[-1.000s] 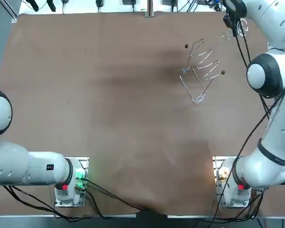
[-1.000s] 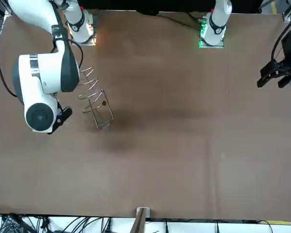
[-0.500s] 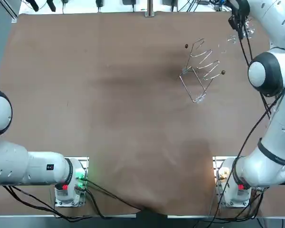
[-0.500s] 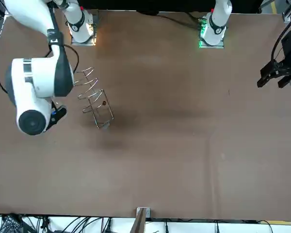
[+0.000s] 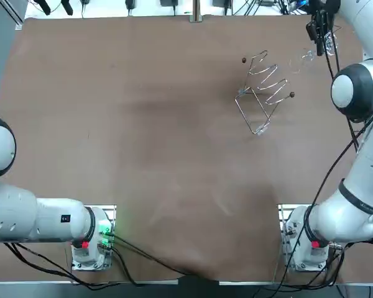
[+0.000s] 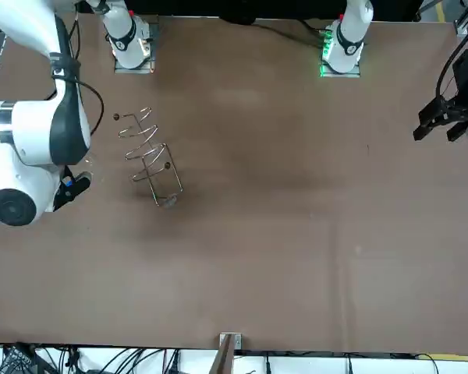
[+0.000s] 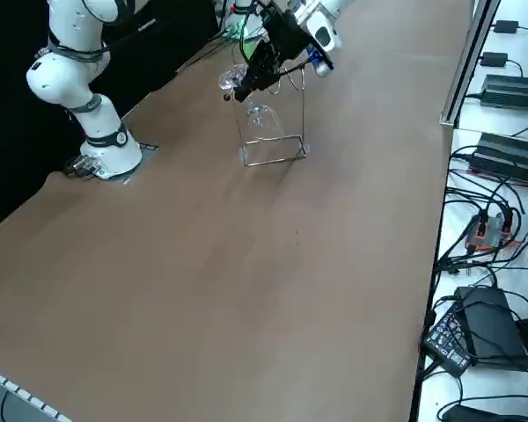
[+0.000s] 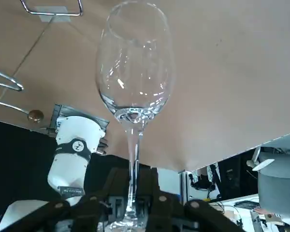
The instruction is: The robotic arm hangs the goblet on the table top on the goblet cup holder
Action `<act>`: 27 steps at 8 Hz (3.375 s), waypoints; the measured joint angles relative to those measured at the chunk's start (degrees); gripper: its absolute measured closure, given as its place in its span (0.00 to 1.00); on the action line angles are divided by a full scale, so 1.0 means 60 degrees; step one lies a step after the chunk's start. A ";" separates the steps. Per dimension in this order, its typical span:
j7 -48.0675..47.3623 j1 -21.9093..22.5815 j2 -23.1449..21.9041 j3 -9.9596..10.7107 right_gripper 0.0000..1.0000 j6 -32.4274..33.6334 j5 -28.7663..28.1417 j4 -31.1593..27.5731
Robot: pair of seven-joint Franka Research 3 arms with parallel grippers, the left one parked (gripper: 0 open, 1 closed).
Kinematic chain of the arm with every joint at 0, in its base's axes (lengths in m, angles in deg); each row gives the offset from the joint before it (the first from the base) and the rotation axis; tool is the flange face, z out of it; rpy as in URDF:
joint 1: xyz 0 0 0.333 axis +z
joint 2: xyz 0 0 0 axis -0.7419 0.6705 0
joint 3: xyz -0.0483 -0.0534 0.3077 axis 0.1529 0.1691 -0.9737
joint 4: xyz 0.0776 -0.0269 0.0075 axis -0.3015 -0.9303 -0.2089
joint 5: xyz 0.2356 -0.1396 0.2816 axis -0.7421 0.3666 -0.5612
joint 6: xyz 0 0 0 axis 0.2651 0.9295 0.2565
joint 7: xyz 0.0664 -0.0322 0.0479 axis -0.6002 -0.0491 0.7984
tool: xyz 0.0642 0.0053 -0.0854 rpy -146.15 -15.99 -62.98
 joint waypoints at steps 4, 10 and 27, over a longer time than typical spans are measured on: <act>-0.0700 -0.0636 0.0155 0.0176 0.88 0.0049 -0.1212 0.0001; -0.1033 -0.0602 0.0266 0.0101 0.88 -0.0040 -0.1658 0.0017; -0.0213 0.1509 0.0287 -0.0007 0.88 -0.1993 0.0433 0.0224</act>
